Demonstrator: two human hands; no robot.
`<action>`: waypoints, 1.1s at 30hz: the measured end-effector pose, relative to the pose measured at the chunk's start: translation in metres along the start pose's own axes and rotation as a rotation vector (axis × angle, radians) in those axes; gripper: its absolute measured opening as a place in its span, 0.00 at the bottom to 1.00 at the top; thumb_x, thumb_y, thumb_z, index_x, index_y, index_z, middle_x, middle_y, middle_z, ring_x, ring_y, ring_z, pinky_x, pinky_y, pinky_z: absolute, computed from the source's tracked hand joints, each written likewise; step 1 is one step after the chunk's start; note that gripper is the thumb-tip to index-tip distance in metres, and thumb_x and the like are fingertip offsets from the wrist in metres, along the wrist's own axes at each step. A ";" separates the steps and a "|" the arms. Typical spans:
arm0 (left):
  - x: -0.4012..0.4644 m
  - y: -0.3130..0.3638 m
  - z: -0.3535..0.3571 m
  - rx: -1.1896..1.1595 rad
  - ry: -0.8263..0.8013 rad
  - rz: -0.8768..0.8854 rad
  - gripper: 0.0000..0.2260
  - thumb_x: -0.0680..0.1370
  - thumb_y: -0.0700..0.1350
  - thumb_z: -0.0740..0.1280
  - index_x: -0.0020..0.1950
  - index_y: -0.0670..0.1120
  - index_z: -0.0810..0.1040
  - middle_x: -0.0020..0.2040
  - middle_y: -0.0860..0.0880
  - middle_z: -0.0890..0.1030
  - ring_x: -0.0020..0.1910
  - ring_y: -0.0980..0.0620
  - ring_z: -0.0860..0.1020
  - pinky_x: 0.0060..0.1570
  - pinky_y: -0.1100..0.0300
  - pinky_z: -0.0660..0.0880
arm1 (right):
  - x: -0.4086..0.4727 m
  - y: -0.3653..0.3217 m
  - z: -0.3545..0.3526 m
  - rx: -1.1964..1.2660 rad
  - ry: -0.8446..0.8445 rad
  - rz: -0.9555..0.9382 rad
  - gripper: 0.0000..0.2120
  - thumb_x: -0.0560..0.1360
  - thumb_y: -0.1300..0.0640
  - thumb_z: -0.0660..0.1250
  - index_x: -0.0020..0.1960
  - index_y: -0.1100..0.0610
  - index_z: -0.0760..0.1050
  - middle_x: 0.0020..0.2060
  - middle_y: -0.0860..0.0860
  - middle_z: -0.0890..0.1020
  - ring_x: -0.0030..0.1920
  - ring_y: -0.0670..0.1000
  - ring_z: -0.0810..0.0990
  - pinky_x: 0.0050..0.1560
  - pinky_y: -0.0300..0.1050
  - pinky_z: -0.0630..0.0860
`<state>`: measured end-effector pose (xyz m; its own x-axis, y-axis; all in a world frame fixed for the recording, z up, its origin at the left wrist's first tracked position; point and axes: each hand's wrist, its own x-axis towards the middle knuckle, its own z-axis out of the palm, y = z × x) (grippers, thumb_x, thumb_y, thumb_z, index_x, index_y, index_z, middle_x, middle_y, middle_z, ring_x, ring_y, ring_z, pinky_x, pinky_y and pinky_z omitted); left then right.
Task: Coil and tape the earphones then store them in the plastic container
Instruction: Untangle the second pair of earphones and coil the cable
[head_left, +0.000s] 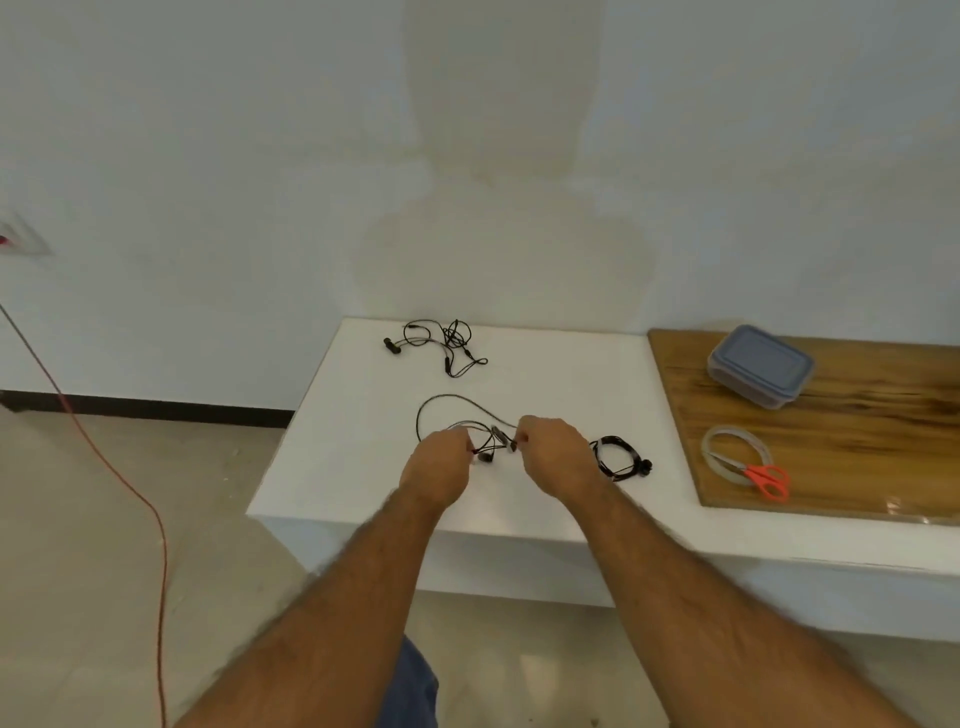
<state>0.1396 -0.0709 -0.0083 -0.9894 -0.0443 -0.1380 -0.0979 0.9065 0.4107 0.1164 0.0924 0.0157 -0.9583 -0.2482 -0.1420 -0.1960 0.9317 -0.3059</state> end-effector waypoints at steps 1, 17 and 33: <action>-0.007 0.009 -0.011 -0.036 0.024 0.005 0.07 0.81 0.40 0.60 0.54 0.43 0.77 0.51 0.45 0.81 0.50 0.46 0.78 0.45 0.57 0.72 | -0.006 -0.005 -0.015 0.060 0.021 0.002 0.10 0.79 0.61 0.58 0.55 0.55 0.77 0.51 0.54 0.81 0.51 0.57 0.79 0.45 0.45 0.72; -0.226 0.207 -0.340 -0.779 0.287 0.495 0.07 0.79 0.42 0.67 0.56 0.42 0.77 0.46 0.43 0.84 0.38 0.50 0.83 0.38 0.58 0.81 | -0.229 -0.111 -0.406 0.660 0.422 -0.440 0.07 0.78 0.67 0.61 0.45 0.60 0.76 0.35 0.57 0.82 0.29 0.51 0.78 0.34 0.48 0.80; -0.359 0.301 -0.483 -0.662 0.749 0.772 0.07 0.77 0.46 0.70 0.49 0.44 0.77 0.41 0.45 0.84 0.38 0.50 0.84 0.37 0.57 0.80 | -0.398 -0.172 -0.568 0.606 0.694 -0.685 0.06 0.78 0.68 0.62 0.53 0.64 0.76 0.37 0.58 0.82 0.30 0.50 0.81 0.36 0.48 0.83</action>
<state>0.4137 0.0147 0.6002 -0.6094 -0.0217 0.7926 0.7104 0.4290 0.5579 0.4131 0.1814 0.6601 -0.6343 -0.2786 0.7211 -0.7684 0.3298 -0.5485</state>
